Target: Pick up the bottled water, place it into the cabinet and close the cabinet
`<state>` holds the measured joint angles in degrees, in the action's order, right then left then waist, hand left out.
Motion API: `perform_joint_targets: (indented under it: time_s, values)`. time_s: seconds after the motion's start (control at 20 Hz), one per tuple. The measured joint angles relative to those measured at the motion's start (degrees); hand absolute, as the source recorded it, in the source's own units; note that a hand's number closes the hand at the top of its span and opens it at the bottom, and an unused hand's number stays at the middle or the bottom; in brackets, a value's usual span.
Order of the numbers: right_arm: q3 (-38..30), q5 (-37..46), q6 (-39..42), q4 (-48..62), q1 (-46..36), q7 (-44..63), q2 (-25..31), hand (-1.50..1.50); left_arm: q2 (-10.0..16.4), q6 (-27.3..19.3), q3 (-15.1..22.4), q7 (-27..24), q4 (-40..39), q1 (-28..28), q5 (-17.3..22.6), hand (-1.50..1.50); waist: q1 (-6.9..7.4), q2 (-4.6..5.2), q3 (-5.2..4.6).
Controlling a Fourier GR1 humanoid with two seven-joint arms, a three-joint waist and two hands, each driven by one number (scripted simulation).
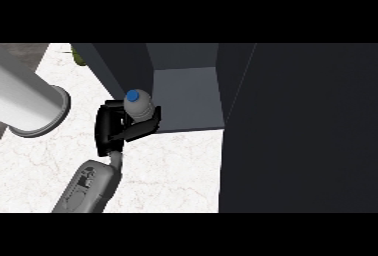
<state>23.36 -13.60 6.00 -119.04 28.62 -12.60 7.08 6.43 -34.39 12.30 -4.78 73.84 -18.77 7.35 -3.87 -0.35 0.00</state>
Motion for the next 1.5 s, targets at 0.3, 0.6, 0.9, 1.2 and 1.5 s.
perform_joint_targets:
  time_s: [0.3, 0.6, 0.9, 1.2, 1.5]
  values:
    - [0.2, -0.1, 0.4, 0.2, -0.7, 0.6, 0.3, -1.5, 1.4, -4.1, 1.7, 0.3, 0.1, 0.4, -3.5, 1.5, -1.03, 0.09, 0.14]
    - [0.5, -0.1, 0.7, 0.4, -0.9, 0.7, 0.5, -1.5, 3.4, -8.3, 4.3, 0.5, -1.2, 0.1, -8.5, 1.5, -1.77, 0.04, 0.34]
    - [0.5, -0.2, 0.7, 0.6, -1.3, 0.6, 0.3, -1.5, 4.4, -12.2, 6.3, 1.1, -2.4, -0.4, -12.2, -1.5, -1.76, -0.13, 0.43]
    - [0.3, -0.4, 0.8, 1.1, -1.9, 0.6, 0.2, -1.5, 5.1, -13.3, 8.6, 1.6, -2.7, -0.4, -13.9, -1.5, -1.95, -0.04, 0.51]
    - [0.7, -0.1, 0.8, 1.7, -2.1, 0.3, 0.0, -1.5, 5.8, -13.6, 10.1, 2.9, -3.3, -0.9, -14.6, -1.5, -2.11, 0.05, 0.68]
